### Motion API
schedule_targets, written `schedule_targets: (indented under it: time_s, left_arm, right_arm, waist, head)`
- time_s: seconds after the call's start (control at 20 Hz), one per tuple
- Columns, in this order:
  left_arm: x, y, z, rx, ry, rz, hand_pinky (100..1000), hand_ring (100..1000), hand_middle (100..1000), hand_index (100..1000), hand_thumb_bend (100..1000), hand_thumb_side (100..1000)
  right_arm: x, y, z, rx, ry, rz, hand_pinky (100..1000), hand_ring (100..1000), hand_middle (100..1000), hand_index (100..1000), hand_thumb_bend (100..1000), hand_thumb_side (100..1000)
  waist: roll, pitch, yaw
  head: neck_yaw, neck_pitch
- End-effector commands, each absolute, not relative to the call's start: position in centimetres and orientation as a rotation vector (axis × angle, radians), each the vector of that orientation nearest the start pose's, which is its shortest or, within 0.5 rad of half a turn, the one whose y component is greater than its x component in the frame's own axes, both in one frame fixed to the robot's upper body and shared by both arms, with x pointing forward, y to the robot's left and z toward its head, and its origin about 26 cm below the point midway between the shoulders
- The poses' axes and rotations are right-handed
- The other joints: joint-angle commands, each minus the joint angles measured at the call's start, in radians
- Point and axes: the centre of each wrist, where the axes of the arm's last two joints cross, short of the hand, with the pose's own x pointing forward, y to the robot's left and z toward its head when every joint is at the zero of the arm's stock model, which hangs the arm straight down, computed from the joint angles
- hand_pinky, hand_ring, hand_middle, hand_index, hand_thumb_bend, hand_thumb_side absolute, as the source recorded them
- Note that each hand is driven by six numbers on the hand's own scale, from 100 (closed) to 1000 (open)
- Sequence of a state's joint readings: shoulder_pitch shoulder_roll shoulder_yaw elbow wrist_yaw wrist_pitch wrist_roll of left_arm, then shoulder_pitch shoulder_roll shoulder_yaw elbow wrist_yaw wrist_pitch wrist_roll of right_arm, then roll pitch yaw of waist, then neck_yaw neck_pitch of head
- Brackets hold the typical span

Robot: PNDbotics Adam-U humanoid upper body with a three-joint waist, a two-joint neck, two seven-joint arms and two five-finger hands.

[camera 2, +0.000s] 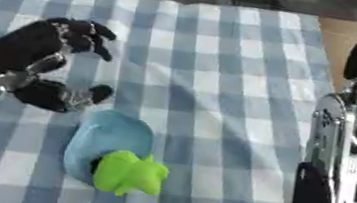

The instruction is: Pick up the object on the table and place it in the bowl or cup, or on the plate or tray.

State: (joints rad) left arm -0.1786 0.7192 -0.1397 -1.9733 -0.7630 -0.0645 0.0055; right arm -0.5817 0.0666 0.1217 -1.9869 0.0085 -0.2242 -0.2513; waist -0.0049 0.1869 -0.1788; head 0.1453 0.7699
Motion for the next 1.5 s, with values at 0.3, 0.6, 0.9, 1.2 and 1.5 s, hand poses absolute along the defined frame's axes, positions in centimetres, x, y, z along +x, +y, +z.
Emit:
schedule_targets:
  time_s: [0.3,0.6,0.9,1.2,1.5]
  left_arm:
    - [28.2,32.9,22.5,1.391,-1.957,-1.018,740,732,796,711,335,1000]
    - [28.2,34.0,24.0,1.543,-1.969,-0.678,699,700,792,728,283,1000]
    - [29.0,32.6,24.8,1.474,-2.358,-0.285,442,465,560,606,214,867]
    - [29.6,30.7,24.8,1.164,-2.753,0.042,348,373,479,551,133,847]
    - [29.9,29.4,24.3,0.881,-2.849,0.067,313,339,460,533,105,817]
  right_arm:
    - [30.4,-14.1,26.0,-0.402,3.513,0.195,340,413,827,1000,100,825]
    - [30.5,-14.7,25.8,-0.355,3.527,0.193,341,413,827,1000,100,825]
    - [30.6,-15.1,25.6,-0.318,3.538,0.187,342,412,825,996,100,825]
    - [30.7,-15.8,25.5,-0.262,3.547,0.159,342,412,820,989,100,825]
    - [30.7,-16.1,25.5,-0.253,3.542,0.127,343,412,818,986,100,825]
  waist:
    - [0.001,-0.029,0.024]
    - [-0.005,-0.037,0.049]
    - [-0.021,-0.046,0.073]
    - [-0.041,-0.059,0.108]
    - [-0.043,-0.057,0.119]
  head:
    - [-0.008,0.000]
    - [-0.022,-0.028]
    - [-0.071,-0.087]
    - [-0.124,-0.154]
    - [-0.097,-0.173]
